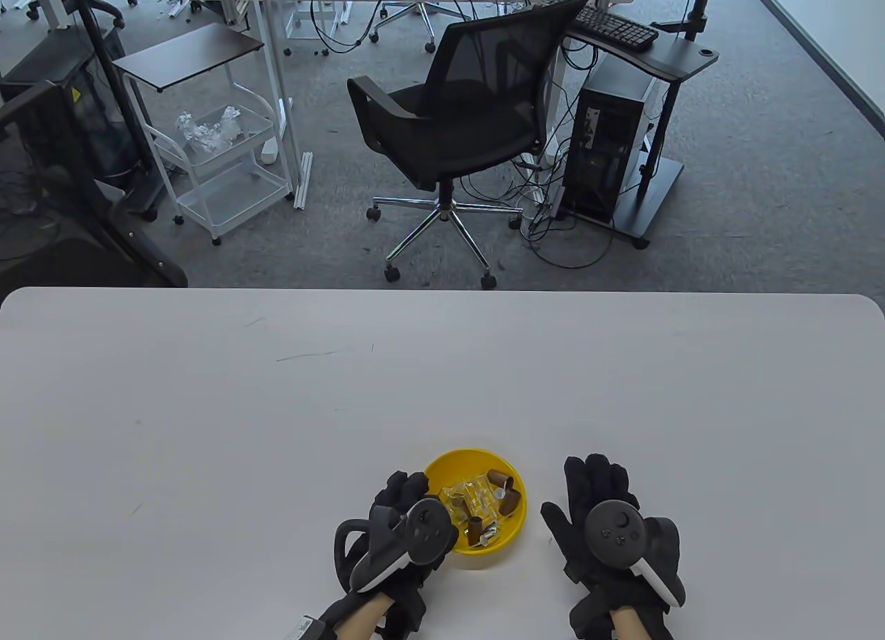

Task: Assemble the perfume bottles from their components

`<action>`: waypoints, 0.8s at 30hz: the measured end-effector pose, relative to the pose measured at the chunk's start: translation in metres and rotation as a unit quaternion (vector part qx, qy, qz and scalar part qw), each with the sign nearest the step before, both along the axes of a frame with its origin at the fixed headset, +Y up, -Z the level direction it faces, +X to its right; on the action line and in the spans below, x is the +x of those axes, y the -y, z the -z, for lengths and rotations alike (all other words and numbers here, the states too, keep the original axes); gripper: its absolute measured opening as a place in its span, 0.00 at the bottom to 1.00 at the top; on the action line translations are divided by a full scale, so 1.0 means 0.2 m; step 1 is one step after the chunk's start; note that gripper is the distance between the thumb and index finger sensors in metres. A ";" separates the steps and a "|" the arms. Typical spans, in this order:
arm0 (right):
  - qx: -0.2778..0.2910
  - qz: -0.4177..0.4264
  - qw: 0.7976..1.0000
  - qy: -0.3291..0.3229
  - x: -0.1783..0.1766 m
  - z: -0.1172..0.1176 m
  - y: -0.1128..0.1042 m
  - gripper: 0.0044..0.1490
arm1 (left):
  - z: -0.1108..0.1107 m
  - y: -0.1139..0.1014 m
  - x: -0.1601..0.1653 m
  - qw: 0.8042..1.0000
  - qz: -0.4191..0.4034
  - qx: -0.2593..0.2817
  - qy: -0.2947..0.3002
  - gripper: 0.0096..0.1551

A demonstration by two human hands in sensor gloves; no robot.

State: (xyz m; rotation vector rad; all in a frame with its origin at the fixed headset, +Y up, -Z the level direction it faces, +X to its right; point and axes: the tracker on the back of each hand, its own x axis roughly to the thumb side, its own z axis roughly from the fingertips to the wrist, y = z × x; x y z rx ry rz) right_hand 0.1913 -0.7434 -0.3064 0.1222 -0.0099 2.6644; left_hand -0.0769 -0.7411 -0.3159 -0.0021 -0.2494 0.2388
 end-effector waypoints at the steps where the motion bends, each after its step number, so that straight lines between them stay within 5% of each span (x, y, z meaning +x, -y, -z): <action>1: 0.000 0.001 1.000 0.000 0.00 0.00 0.00 0.43 | 0.00 -0.01 0.00 1.000 -0.005 0.003 0.001 0.33; 16: 0.001 0.002 1.000 0.001 0.01 0.00 0.00 0.43 | -0.05 -0.17 -0.13 0.990 -0.137 0.037 0.008 0.33; 24: 0.002 0.003 1.000 0.001 0.01 0.00 -0.01 0.43 | -0.06 -0.15 -0.30 0.977 -0.210 0.044 -0.014 0.34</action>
